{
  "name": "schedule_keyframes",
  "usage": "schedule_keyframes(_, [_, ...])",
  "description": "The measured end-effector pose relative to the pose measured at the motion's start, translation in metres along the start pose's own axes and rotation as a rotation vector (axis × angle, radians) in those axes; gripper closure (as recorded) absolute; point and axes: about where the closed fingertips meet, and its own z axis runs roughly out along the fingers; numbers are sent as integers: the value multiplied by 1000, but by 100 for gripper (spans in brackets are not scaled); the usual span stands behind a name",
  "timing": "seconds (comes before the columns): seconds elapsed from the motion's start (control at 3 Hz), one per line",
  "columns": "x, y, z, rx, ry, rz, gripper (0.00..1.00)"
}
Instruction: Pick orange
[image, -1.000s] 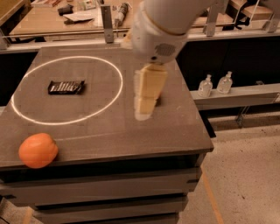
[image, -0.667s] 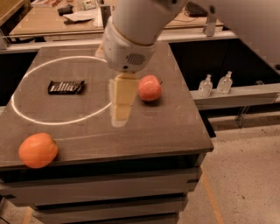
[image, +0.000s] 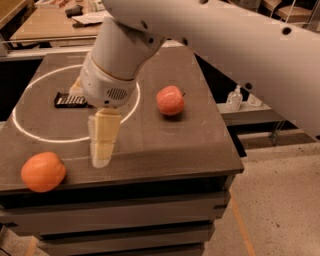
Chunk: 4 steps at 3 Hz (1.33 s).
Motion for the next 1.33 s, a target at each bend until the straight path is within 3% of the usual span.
schedule_keyframes(0.33, [-21,8,13,-36,-52,-49,0])
schedule_keyframes(0.67, [-39,17,29,-59,-55,-111,0])
schedule_keyframes(1.33, [-51,15,59,-61,-12,-156,0])
